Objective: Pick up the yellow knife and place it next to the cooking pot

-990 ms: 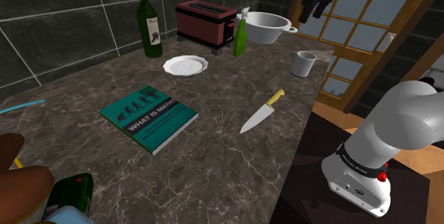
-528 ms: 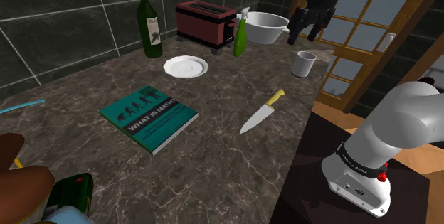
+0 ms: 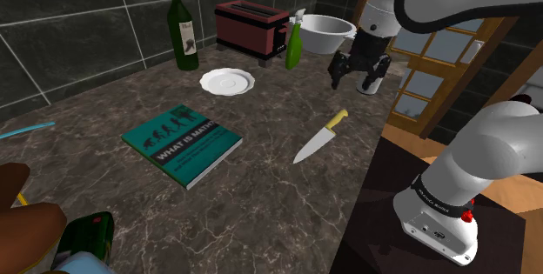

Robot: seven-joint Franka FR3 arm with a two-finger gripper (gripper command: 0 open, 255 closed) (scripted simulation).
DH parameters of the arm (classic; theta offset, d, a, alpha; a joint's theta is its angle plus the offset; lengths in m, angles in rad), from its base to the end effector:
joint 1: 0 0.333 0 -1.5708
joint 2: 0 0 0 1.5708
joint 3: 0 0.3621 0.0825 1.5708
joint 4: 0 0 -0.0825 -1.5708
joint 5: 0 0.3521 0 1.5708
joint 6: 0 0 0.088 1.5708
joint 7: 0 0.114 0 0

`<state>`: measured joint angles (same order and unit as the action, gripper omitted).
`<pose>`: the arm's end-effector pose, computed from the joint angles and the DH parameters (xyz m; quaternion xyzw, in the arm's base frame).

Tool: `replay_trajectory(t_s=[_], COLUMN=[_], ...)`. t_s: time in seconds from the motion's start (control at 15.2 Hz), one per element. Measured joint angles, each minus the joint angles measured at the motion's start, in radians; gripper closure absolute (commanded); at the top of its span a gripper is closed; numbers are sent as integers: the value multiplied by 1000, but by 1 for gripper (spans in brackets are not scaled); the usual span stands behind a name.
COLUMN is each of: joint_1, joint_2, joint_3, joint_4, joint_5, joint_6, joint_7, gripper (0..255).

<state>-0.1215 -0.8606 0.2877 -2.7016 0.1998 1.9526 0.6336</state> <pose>0.2407 0.0690 0.5027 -0.9511 0.3048 -0.0503 0.0036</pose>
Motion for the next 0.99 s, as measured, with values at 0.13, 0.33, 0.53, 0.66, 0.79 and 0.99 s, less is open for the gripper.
replay_trajectory(t_s=[0.13, 0.33, 0.53, 0.66, 0.79, 0.99], joint_1=[-8, -26, -46, -48, -50, -58], joint_2=[15, 63, 118, 140, 164, 212], joint_3=[57, 142, 198, 212, 223, 241], joint_4=[-47, -102, -130, -146, -164, -180], joint_5=[43, 105, 142, 151, 159, 165], joint_6=[62, 164, 248, 286, 327, 391], joint_7=[104, 254, 347, 358, 359, 359], gripper=[0, 0, 0, 0, 0, 0])
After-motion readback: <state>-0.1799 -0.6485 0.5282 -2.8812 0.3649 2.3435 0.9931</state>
